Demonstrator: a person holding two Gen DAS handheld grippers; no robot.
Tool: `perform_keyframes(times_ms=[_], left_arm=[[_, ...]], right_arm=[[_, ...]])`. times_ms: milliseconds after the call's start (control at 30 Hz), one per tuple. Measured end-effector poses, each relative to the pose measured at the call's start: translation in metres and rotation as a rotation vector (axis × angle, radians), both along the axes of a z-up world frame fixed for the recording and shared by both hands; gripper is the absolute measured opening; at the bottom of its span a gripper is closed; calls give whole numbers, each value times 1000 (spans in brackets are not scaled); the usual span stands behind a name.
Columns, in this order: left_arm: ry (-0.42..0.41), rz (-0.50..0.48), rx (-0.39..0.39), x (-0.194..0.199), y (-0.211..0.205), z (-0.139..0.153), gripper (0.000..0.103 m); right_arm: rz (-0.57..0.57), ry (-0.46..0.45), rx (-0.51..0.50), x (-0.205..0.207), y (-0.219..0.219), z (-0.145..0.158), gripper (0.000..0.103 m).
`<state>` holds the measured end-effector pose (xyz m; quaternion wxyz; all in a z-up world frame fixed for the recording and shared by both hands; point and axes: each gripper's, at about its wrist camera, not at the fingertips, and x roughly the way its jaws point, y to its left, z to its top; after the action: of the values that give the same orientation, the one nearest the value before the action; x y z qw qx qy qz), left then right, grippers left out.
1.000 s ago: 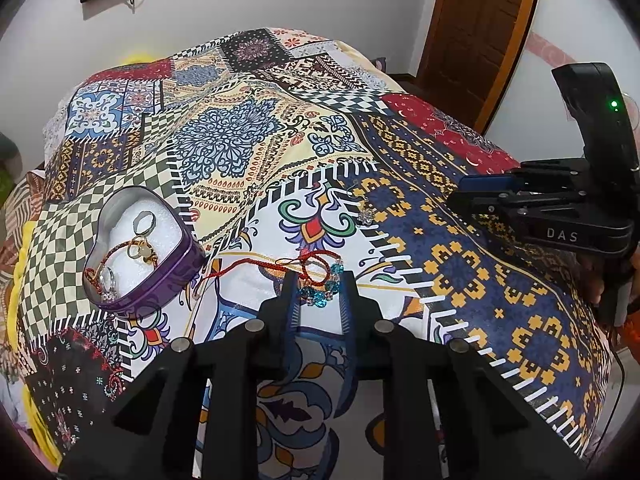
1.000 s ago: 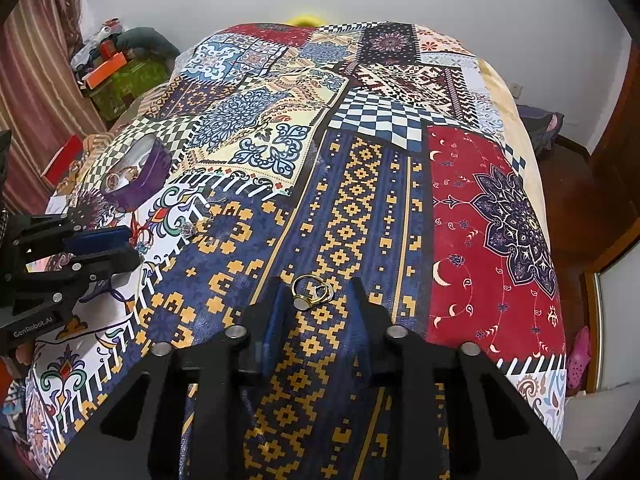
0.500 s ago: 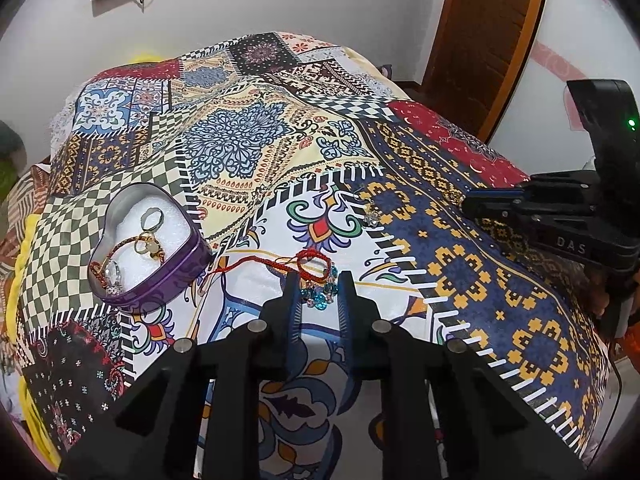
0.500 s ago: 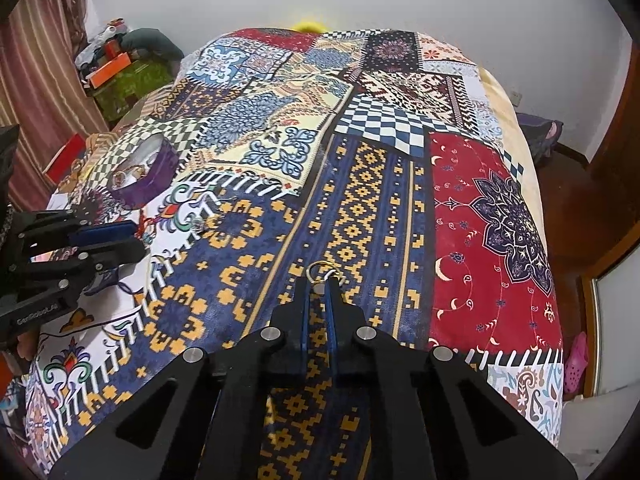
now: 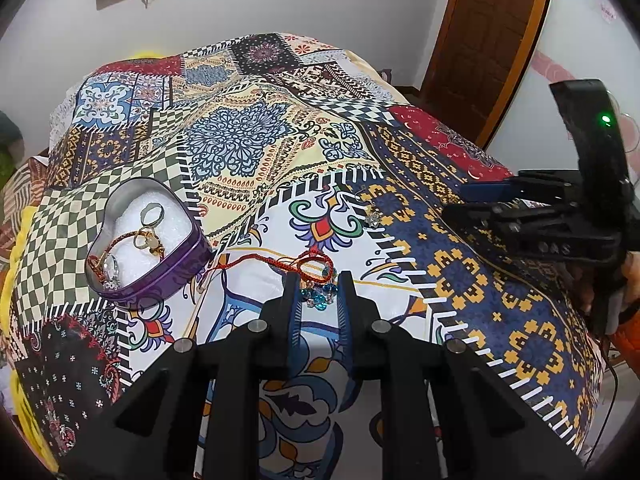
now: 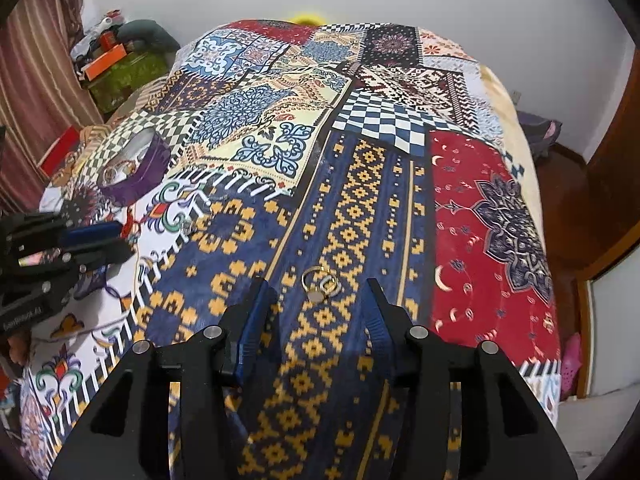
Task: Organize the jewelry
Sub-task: 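Grasp the red beaded bracelet with the left gripper while the right gripper grasps the gold ring, then carry the bracelet and gold ring over the heart tin with both grippers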
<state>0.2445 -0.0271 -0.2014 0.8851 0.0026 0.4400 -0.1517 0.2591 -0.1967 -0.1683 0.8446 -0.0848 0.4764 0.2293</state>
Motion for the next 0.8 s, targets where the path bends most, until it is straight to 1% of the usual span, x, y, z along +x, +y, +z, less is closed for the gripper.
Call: perform_keyframes(times_ms=[33,67,300,467,800], left_arm=[[0,0,-3,0,0,0,17],[-1,1,-4,0,0,0,17],[-15,8,1,-3,1,2,17],[-55,19,23,-14,0,10,17],[-104,53,10,-32,8,31,17]], right_arm=[[-3,5,3,3,0,-1,22],[-3,8,5,4,0,-2,17],[10,-59,-19,-11,5,7,17],[35,-112,-46,-27,11,16,17],[65,-143,-4,-42,25,39,17]])
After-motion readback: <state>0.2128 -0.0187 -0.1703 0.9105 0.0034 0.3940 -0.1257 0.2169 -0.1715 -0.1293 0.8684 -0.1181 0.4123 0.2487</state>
